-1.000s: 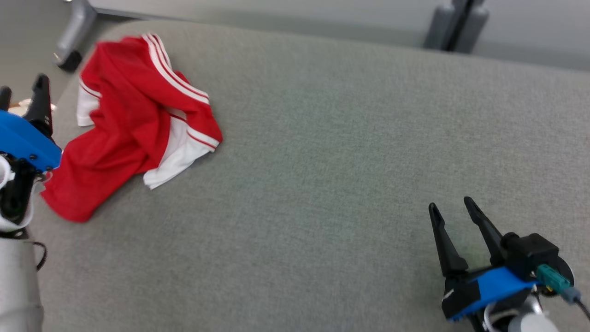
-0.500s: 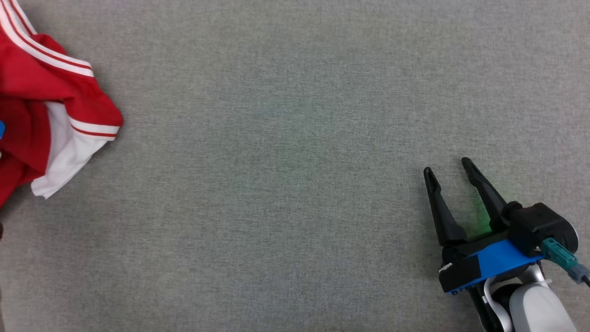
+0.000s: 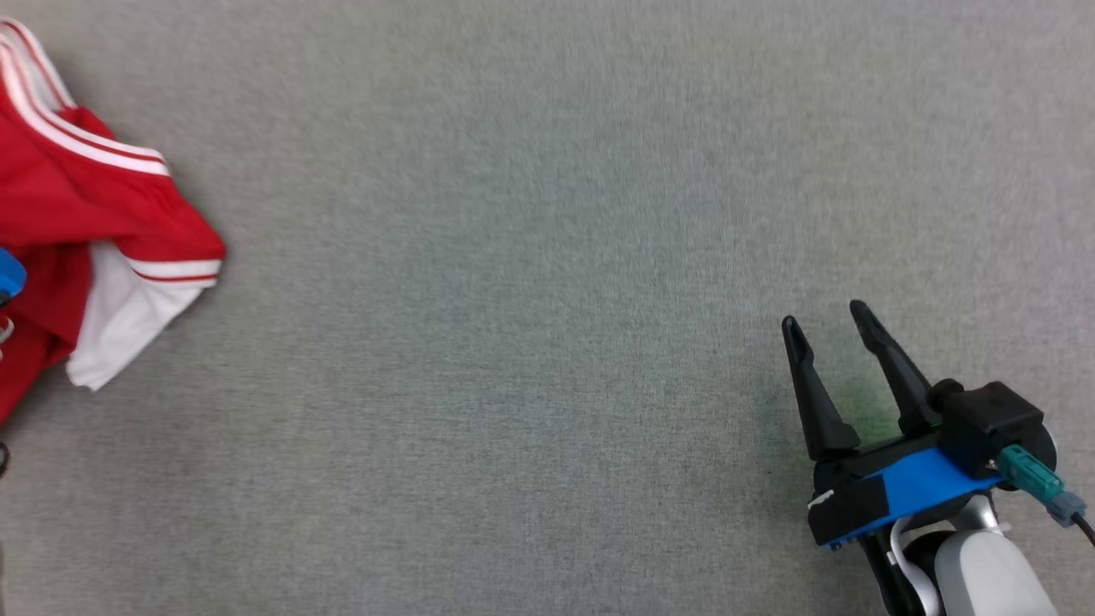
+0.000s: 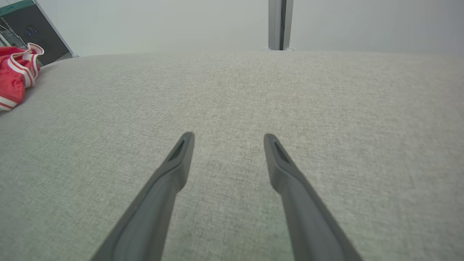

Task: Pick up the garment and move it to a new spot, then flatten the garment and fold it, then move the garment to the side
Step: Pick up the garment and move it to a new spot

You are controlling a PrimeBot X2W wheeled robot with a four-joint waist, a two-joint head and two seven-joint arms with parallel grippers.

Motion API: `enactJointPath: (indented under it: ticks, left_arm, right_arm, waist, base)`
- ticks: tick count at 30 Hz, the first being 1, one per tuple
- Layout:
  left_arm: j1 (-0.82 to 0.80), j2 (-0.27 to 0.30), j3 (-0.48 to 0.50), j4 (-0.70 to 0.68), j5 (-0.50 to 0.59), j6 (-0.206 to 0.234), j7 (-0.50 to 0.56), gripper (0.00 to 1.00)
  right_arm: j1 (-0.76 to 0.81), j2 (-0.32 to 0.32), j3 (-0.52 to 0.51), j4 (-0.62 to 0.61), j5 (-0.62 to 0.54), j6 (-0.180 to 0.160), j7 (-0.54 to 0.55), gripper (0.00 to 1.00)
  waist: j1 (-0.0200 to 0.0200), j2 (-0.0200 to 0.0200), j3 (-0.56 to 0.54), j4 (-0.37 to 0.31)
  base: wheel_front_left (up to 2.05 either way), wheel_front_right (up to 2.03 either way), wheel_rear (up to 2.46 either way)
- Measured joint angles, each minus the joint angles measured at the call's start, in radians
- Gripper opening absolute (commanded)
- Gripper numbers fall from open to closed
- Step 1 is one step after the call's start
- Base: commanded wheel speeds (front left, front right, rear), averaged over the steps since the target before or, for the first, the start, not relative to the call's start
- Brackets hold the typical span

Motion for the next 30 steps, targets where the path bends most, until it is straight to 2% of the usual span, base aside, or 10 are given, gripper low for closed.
enactJointPath:
  ticks: [5,10,18,24,30]
  left_arm:
    - [-0.031,0.033,-0.04,-0.084,0.034,-0.033,-0.02,0.0]
    - [-0.087,0.039,-0.091,-0.167,0.04,-0.077,-0.013,0.0]
    - [-0.169,-0.049,-0.203,-0.303,0.015,-0.126,0.033,0.0]
    - [-0.173,-0.127,-0.31,-0.398,-0.035,-0.164,0.074,0.0]
    - [-0.099,-0.197,-0.43,-0.444,-0.084,-0.181,0.113,0.0]
  right_arm:
    - [0.014,0.011,0.007,0.044,0.018,0.0,-0.022,1.0]
    - [0.037,0.021,0.012,0.089,0.034,0.0,-0.041,1.0]
    - [0.074,0.028,0.005,0.12,0.049,0.0,-0.052,1.0]
    - [0.086,0.031,0.011,0.115,0.055,0.0,-0.048,1.0]
    - [0.096,0.032,0.01,0.102,0.067,0.0,-0.047,1.0]
  waist:
    - [-0.0002,-0.0003,-0.093,0.018]
    - [-0.0002,-0.0004,-0.194,0.023]
    - [-0.0002,-0.0004,-0.312,-0.019]
    - [-0.0001,-0.0005,-0.346,-0.101]
    - [0.0,-0.0004,-0.343,-0.205]
  base:
    - [0.0,0.0,0.0]
    - [0.0,0.0,0.0]
    - [0.0,0.0,0.0]
    - [0.0,0.0,0.0]
    - [0.0,0.0,0.0]
